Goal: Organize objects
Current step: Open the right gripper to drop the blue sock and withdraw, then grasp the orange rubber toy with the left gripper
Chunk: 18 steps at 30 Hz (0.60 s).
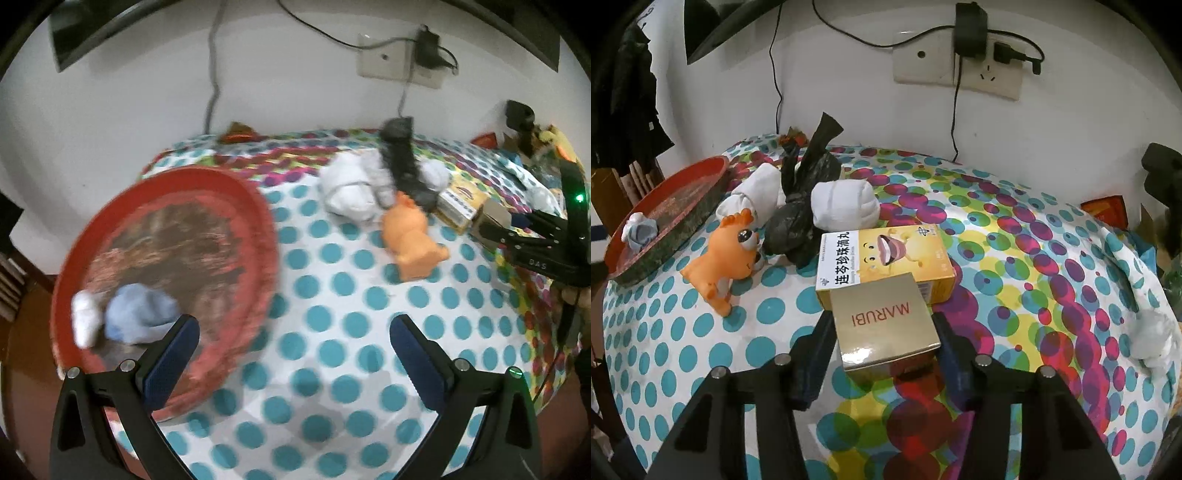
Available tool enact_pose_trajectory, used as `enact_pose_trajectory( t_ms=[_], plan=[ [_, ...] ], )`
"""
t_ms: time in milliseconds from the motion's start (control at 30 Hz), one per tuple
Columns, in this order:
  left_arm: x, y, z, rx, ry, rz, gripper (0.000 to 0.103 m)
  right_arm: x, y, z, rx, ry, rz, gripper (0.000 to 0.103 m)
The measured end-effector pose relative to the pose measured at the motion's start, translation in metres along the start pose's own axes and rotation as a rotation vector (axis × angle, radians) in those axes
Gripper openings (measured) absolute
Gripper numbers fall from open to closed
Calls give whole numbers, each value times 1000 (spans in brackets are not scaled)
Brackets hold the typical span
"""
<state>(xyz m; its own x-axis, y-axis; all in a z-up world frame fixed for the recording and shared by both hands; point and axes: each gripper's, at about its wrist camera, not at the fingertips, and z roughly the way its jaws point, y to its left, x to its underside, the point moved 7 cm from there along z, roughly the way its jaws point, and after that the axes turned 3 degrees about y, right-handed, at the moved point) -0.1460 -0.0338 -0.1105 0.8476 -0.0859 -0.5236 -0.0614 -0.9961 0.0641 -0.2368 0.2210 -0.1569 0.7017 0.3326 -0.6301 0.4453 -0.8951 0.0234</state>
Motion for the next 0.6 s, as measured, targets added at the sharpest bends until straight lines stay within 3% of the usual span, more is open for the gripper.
enact_pose_trajectory(
  t_ms=[200,400,600],
  plan=[
    [-18,-42,17,87,18,14,103,1,-4,-2,26,-11,32,52],
    [-44,-74,31,90,28,39,103,2,-6,-6,52,-29,38,52],
    [-61,-85,55,69,66,-1,102,2,-8,-10,76,-45,48,52]
  ],
)
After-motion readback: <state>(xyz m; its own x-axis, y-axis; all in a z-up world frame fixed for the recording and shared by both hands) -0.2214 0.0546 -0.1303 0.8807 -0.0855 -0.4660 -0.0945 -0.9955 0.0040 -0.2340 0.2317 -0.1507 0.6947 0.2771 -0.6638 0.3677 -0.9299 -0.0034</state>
